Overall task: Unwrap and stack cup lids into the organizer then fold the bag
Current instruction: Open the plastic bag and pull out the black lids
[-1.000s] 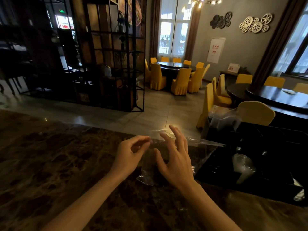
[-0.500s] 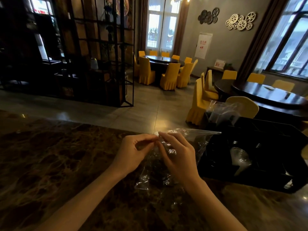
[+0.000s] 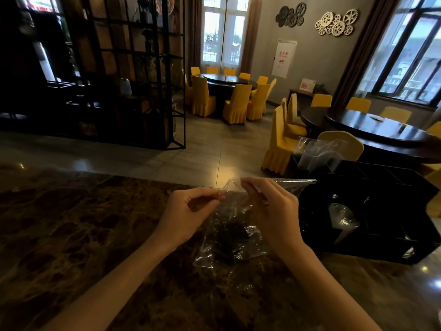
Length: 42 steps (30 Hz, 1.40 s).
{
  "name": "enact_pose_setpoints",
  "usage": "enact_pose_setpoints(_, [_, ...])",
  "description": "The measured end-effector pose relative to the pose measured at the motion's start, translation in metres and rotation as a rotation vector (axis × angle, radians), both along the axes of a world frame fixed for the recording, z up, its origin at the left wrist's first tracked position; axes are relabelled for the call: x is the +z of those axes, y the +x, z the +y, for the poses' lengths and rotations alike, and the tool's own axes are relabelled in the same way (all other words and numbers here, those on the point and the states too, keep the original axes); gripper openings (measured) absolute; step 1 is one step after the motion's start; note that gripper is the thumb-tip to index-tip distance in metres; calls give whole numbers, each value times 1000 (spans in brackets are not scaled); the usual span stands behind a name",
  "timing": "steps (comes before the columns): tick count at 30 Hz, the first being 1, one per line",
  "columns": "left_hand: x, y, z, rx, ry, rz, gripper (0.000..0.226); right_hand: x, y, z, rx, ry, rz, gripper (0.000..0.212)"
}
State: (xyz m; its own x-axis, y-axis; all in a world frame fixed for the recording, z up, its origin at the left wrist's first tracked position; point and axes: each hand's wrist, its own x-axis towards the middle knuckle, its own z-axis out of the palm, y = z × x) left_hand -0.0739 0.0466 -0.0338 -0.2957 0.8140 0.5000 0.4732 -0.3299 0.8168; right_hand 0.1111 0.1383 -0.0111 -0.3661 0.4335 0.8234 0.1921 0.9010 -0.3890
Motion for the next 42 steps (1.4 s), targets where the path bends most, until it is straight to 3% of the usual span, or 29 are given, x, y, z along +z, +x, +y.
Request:
enact_pose_setpoints(10, [7,4,-6,57,2,64,26,40,14,1,97,95,-98,24])
enact_pose_setpoints(17, [51,17,-7,74,24,340,46,61,14,-1,116,150,-153,27])
enact_pose_setpoints(26, [88,19,6,-7,45,443,15,48,38,5,-21,121,-247,42])
enact_pose_setpoints(34, [83,13,4,44,28,426,12,39,65,31,-191,41,-312,11])
enact_pose_setpoints(42, [83,7,2,38,58,384,15,49,82,44,-255,52,-333,12])
